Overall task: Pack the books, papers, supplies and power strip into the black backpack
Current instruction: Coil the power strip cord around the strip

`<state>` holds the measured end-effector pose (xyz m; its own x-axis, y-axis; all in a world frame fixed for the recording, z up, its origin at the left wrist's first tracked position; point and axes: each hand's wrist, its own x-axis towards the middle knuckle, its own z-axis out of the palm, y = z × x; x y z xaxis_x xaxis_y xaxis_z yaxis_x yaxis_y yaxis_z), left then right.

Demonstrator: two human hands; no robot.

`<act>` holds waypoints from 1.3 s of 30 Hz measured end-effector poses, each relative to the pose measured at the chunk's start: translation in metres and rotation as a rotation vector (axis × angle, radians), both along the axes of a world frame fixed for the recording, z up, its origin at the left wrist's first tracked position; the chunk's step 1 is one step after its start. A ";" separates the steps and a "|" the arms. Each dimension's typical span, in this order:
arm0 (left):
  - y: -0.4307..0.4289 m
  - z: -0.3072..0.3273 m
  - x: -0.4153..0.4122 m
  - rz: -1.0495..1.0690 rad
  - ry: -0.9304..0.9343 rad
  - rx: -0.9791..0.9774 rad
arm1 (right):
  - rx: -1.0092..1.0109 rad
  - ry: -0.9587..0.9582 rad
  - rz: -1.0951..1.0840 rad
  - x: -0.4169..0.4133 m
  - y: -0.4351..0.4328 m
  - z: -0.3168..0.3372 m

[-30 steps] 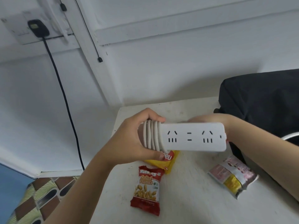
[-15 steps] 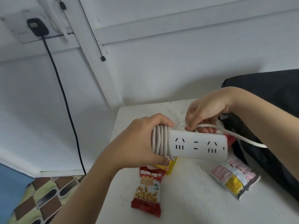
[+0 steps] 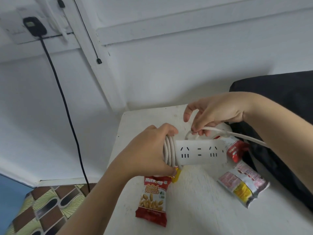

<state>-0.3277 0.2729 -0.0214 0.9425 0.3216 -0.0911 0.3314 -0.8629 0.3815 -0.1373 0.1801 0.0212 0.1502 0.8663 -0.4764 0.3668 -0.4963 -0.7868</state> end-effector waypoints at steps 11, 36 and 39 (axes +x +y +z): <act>-0.008 -0.008 0.017 0.015 -0.173 0.023 | 0.265 -0.003 -0.240 -0.035 -0.022 -0.005; -0.003 -0.018 0.017 0.180 -0.429 0.019 | 0.481 -0.971 -0.130 -0.029 -0.057 -0.035; -0.003 -0.020 0.020 0.201 -0.502 0.074 | 0.444 -0.941 -0.134 -0.033 -0.055 -0.039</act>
<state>-0.3077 0.2695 -0.0411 0.7835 0.4888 0.3838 0.2857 -0.8318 0.4760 -0.1699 0.1248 -0.0180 0.4028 0.8834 0.2394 0.8885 -0.3146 -0.3341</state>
